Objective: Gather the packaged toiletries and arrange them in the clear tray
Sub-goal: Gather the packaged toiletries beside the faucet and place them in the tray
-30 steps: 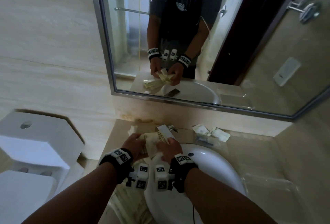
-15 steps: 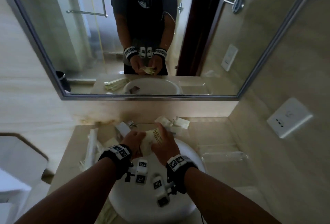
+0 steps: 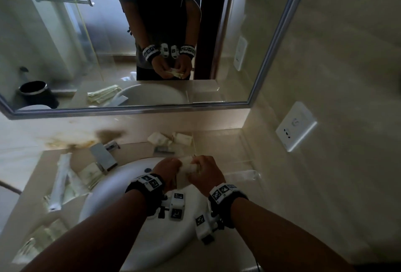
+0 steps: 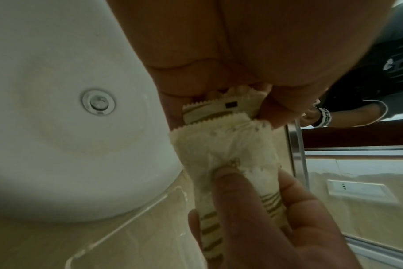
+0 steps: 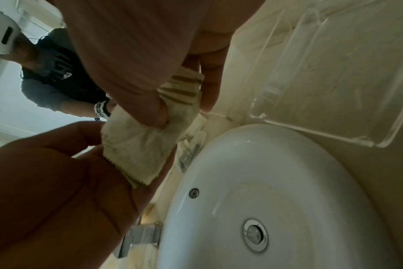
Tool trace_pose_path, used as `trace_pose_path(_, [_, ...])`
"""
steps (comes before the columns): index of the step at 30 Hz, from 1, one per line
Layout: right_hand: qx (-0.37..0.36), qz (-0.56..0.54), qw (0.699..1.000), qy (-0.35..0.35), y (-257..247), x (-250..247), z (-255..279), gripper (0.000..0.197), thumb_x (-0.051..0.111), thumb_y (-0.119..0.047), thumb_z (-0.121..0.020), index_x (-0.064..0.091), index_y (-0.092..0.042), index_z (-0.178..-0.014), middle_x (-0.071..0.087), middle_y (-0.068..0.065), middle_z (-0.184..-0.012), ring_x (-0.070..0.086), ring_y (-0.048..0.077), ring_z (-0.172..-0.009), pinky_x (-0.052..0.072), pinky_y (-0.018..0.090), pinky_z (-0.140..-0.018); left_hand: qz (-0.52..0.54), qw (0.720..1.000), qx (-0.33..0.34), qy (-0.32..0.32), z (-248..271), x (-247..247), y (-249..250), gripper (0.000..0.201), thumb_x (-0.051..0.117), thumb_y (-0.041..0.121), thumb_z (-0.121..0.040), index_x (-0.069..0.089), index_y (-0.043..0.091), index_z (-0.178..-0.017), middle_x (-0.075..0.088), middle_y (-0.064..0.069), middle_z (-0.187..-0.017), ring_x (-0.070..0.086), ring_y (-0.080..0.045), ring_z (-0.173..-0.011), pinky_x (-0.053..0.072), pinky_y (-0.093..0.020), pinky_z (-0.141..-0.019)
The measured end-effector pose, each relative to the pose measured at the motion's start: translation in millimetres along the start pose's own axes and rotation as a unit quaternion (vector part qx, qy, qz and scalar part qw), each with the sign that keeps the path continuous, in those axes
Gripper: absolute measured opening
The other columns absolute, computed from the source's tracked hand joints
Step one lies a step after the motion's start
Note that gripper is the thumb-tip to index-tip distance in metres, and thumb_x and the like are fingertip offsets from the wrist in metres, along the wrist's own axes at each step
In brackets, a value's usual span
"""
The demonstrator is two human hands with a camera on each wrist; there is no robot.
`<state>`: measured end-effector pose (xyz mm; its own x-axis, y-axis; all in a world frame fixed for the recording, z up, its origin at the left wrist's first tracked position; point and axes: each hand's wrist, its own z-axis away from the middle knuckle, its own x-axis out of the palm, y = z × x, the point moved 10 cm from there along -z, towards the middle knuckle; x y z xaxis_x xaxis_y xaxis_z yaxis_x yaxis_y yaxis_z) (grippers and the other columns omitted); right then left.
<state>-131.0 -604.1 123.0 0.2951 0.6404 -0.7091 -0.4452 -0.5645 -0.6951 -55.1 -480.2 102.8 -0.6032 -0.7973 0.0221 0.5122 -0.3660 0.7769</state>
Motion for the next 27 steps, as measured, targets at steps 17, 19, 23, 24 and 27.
trace_pose_path(17, [0.052,-0.010,0.993,-0.109,121,-37,1,0.014,0.066,-0.024,-0.079,0.059,-0.026,-0.091,0.064,-0.001,-0.087,0.062,0.023,-0.083,0.052,0.037,-0.072,0.070,0.995,-0.054,-0.043,-29,111,-36,0.022,0.045,0.001,-0.092,0.063,0.003,-0.106,0.063,-0.021,-0.089,0.062,-0.036,-0.075,0.058,-0.042,-0.059])
trace_pose_path(19, [0.072,-0.031,0.992,-0.096,132,-42,-1,0.015,0.068,-0.021,-0.078,0.059,-0.022,-0.090,0.064,0.001,-0.085,0.060,0.022,-0.080,0.050,0.034,-0.067,0.080,0.994,-0.062,-0.034,-30,114,-41,0.031,0.045,-0.002,-0.088,0.060,0.011,-0.112,0.059,-0.019,-0.097,0.060,-0.033,-0.078,0.057,-0.036,-0.055])
trace_pose_path(23, [0.140,-0.087,0.984,-0.070,162,-51,-2,0.026,0.070,-0.018,-0.077,0.062,-0.022,-0.100,0.064,0.001,-0.094,0.061,0.022,-0.088,0.048,0.028,-0.069,-0.013,0.998,-0.026,-0.053,-42,122,-52,0.062,0.062,-0.012,-0.076,0.053,0.030,-0.119,0.049,-0.017,-0.122,0.058,-0.040,-0.105,0.056,-0.058,-0.084])
trace_pose_path(24, [0.151,-0.096,0.981,-0.068,168,-52,-2,0.027,0.070,-0.017,-0.078,0.062,-0.022,-0.104,0.064,0.001,-0.096,0.061,0.022,-0.088,0.048,0.028,-0.070,-0.009,0.998,-0.038,-0.053,-41,126,-55,0.062,0.061,-0.013,-0.079,0.052,0.032,-0.121,0.050,-0.018,-0.119,0.060,-0.040,-0.102,0.055,-0.059,-0.083])
trace_pose_path(27, [0.177,-0.121,0.975,-0.064,180,-55,1,0.025,0.068,-0.018,-0.081,0.060,-0.024,-0.103,0.062,-0.005,-0.089,0.059,0.012,-0.076,0.045,0.021,-0.059,0.024,0.995,-0.069,-0.066,-41,144,-67,0.052,0.052,-0.009,-0.089,0.051,0.032,-0.121,0.056,-0.015,-0.106,0.065,-0.036,-0.087,0.056,-0.057,-0.081])
